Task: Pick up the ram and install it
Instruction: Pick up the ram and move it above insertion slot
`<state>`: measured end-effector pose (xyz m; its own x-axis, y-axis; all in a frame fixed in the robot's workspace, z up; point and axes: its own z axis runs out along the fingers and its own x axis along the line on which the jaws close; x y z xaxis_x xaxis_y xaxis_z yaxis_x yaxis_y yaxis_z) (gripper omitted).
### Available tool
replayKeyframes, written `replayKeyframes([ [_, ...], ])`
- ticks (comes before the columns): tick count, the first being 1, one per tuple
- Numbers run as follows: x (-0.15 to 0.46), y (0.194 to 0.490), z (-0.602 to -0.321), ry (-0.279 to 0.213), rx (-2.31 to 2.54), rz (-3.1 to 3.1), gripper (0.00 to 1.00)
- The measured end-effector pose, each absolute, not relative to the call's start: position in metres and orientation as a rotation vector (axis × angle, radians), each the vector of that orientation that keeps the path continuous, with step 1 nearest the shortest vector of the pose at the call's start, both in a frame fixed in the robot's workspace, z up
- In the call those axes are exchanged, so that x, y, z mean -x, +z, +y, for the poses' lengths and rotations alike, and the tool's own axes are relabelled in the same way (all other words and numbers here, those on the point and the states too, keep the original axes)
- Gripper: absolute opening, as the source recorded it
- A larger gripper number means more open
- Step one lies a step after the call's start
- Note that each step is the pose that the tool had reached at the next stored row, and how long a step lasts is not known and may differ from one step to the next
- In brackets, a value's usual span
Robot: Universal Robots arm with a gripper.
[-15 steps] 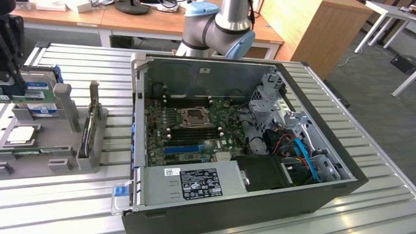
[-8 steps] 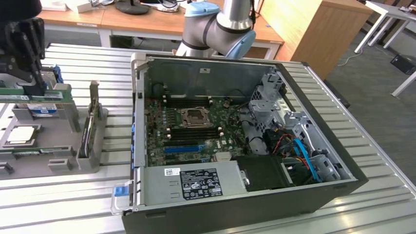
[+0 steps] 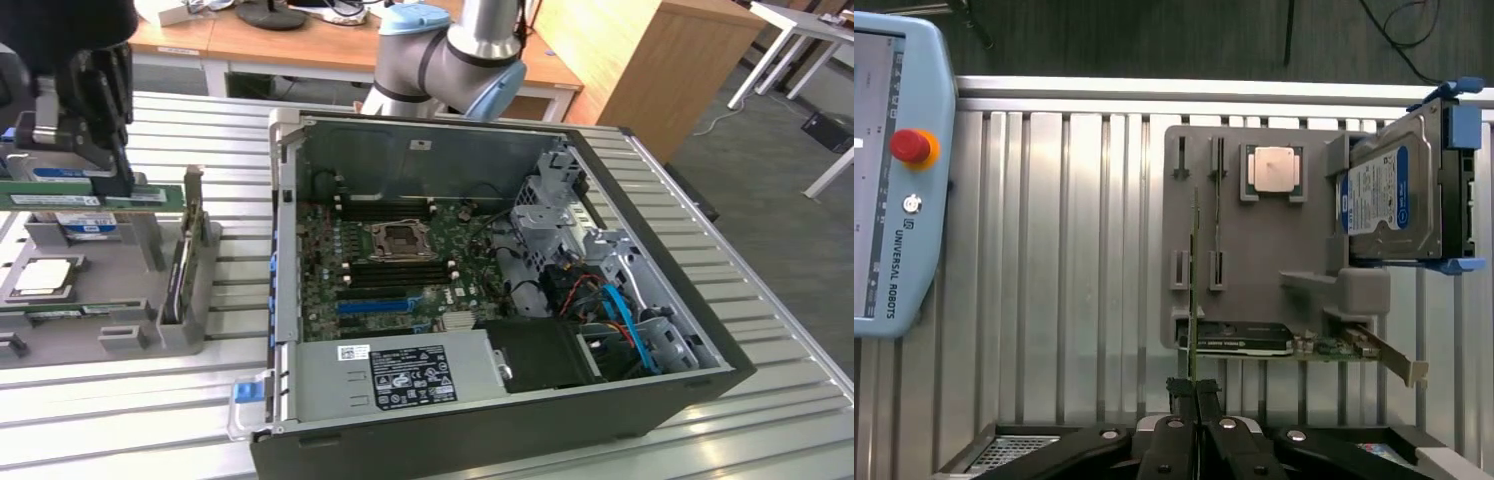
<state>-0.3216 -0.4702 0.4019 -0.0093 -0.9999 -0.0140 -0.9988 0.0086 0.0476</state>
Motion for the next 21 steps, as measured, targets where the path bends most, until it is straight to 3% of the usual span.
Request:
replayKeyframes([
  [21,0.246,0.402,-0.470,-0.073,-2.200,-2.204,0.12],
])
